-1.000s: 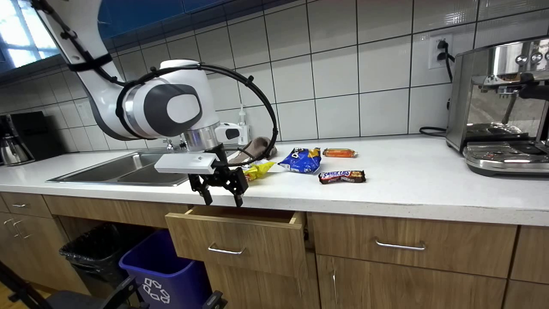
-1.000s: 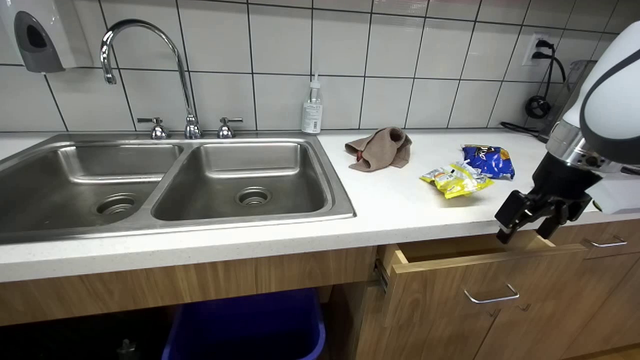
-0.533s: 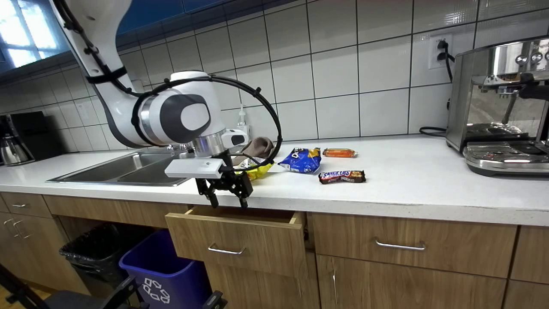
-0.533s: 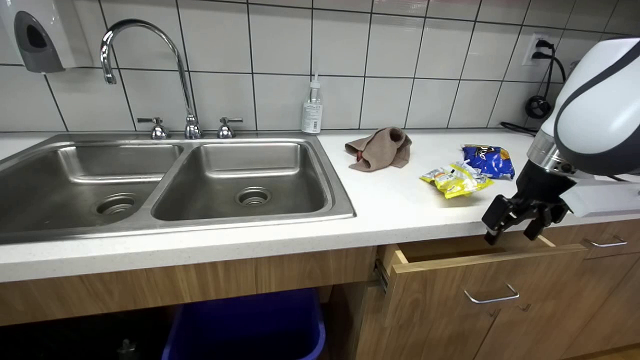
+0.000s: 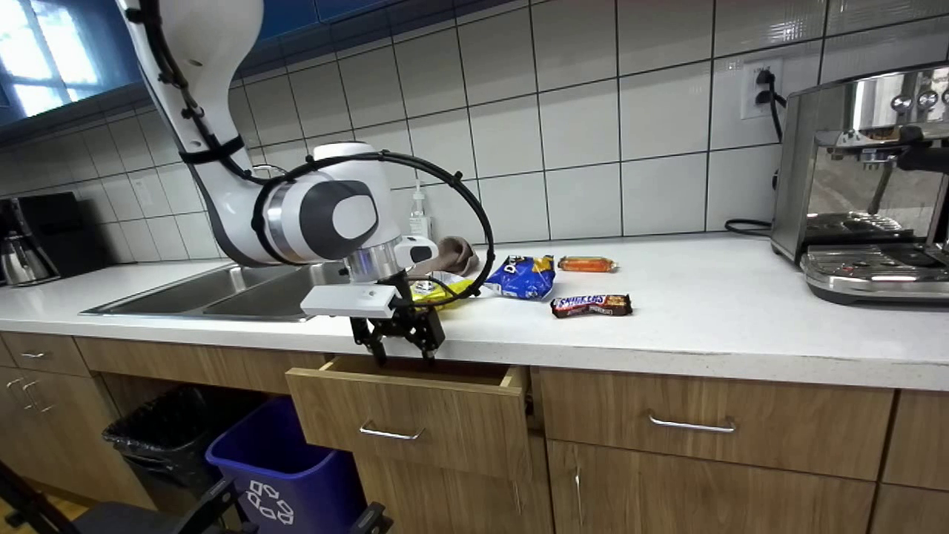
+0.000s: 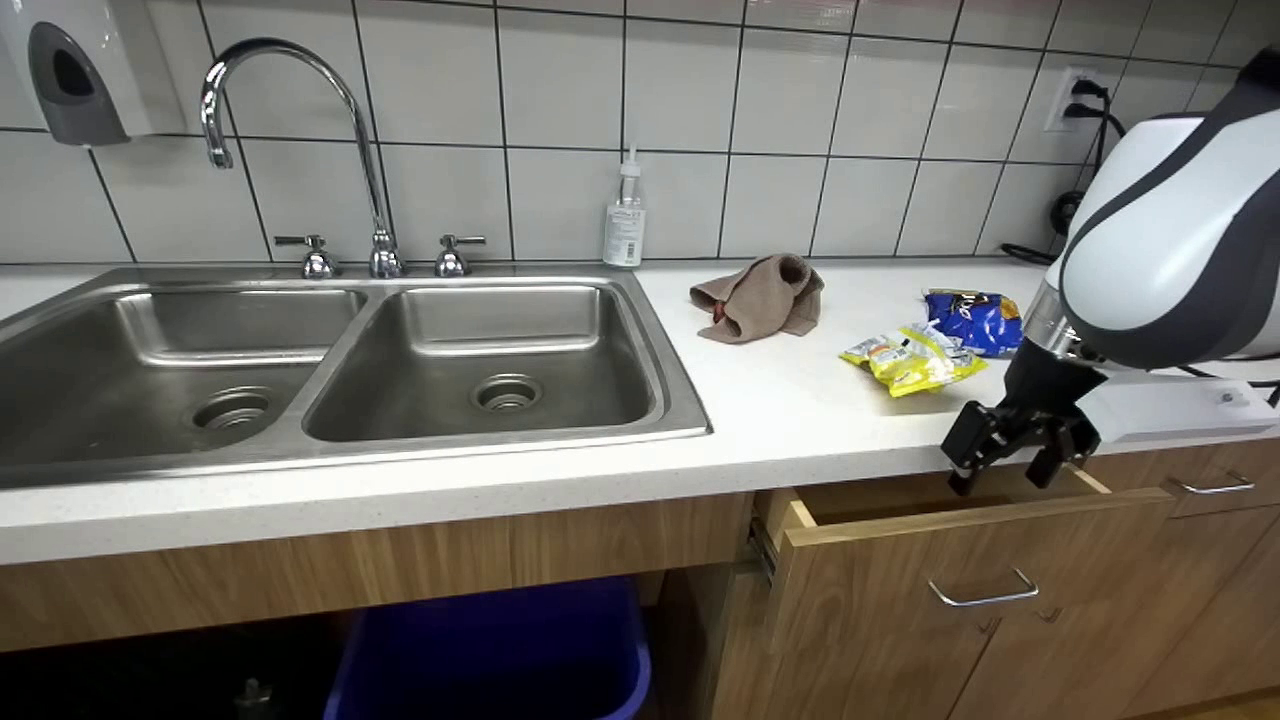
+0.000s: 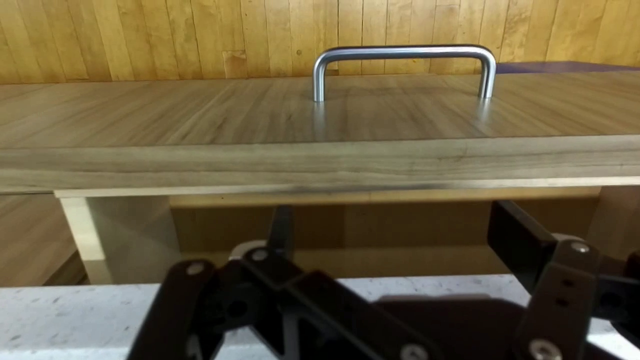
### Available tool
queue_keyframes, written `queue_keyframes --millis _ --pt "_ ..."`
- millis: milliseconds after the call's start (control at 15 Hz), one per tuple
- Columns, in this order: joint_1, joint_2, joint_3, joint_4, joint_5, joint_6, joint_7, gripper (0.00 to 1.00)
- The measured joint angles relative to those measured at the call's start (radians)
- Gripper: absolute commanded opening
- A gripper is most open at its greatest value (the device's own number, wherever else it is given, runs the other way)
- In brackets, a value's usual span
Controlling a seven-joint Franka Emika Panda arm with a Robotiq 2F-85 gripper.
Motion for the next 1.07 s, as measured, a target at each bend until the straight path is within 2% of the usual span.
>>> queue_keyframes --millis 600,1067 --pt "0.000 0.083 0.007 0.063 0.000 0.008 0.021 1.00" --pt "-0.001 0.100 0.006 0.064 0.000 0.009 0.023 1.00"
